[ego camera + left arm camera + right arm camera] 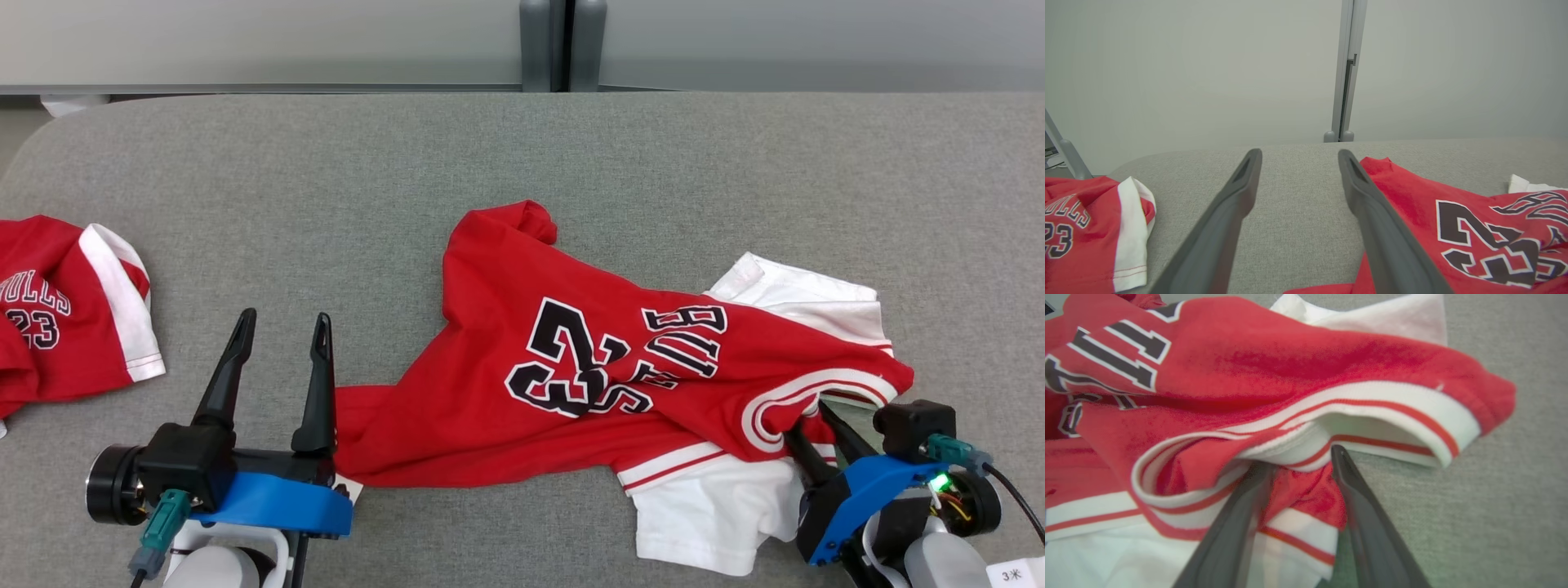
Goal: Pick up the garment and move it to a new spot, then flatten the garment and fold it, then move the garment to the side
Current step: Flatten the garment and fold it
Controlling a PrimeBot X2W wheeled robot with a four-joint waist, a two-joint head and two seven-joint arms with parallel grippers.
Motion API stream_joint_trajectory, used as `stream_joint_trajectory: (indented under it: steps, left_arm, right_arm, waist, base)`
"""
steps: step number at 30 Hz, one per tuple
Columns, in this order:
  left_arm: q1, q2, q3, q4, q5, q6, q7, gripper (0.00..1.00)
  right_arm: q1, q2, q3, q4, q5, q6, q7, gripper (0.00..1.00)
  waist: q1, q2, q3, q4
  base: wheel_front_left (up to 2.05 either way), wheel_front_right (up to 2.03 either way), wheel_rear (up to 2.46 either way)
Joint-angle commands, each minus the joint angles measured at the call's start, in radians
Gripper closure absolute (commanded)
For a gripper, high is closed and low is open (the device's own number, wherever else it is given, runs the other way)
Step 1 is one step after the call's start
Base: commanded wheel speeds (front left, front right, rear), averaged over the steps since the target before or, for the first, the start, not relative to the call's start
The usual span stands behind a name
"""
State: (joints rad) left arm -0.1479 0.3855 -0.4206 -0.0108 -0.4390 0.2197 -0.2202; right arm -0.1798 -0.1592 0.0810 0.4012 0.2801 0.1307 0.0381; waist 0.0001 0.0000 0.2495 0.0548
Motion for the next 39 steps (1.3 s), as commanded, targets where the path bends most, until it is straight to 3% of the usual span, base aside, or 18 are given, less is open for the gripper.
stream_joint_trajectory:
  steps: [1, 12, 19, 20, 21, 29, 35, 39]
  left_arm:
    - [-0.016, -0.003, 0.001, 0.005, -0.001, 0.000, -0.006, 0.00]
    - [-0.030, -0.014, 0.005, 0.015, 0.000, 0.006, -0.021, 0.00]
    - [-0.062, -0.027, -0.003, 0.022, 0.008, -0.004, -0.029, 0.00]
    - [-0.068, -0.029, -0.004, 0.025, 0.009, -0.007, -0.028, 0.00]
    - [-0.072, -0.031, -0.005, 0.028, 0.009, -0.007, -0.030, 0.00]
    - [-0.048, -0.036, -0.001, 0.063, 0.006, -0.002, -0.038, 0.00]
    - [-0.002, -0.024, 0.004, 0.079, -0.007, 0.006, -0.036, 0.00]
    - [0.032, -0.014, 0.006, 0.084, -0.016, 0.009, -0.028, 0.00]
  right_arm:
    - [-0.021, -0.011, 0.010, 0.016, 0.007, 0.000, -0.003, 1.00]
    - [-0.194, -0.120, 0.004, 0.006, 0.032, 0.000, -0.056, 1.00]
    - [-0.364, -0.167, 0.035, 0.122, 0.077, 0.000, -0.058, 1.00]
    - [-0.382, -0.170, 0.042, 0.143, 0.079, 0.000, -0.066, 0.64]
    - [-0.397, -0.172, 0.049, 0.163, 0.083, 0.000, -0.072, 0.00]
    - [-0.336, -0.165, 0.029, 0.210, 0.054, 0.000, -0.225, 0.00]
    - [-0.187, -0.128, -0.039, 0.076, 0.014, 0.000, -0.279, 0.00]
    - [-0.070, -0.085, -0.075, -0.061, -0.017, 0.000, -0.259, 0.00]
  waist:
    - [-0.0001, 0.0000, 0.002, 0.004]
    - [-0.0001, 0.0000, 0.016, 0.015]
    - [-0.0001, 0.0000, 0.060, 0.032]
    - [-0.0001, 0.0000, 0.064, 0.035]
    - [-0.0001, 0.0000, 0.068, 0.038]
    - [-0.0001, 0.0000, 0.032, 0.020]
    - [-0.0001, 0.0000, -0.037, -0.017]
    - [-0.0001, 0.0000, -0.080, -0.039]
  base:
    - [0.00, 0.00, 0.00]
    - [0.00, 0.00, 0.00]
    - [0.00, 0.00, 0.00]
    - [0.00, 0.00, 0.00]
    - [0.00, 0.00, 0.00]
    - [0.00, 0.00, 0.00]
    - [0.00, 0.00, 0.00]
    - [0.00, 0.00, 0.00]
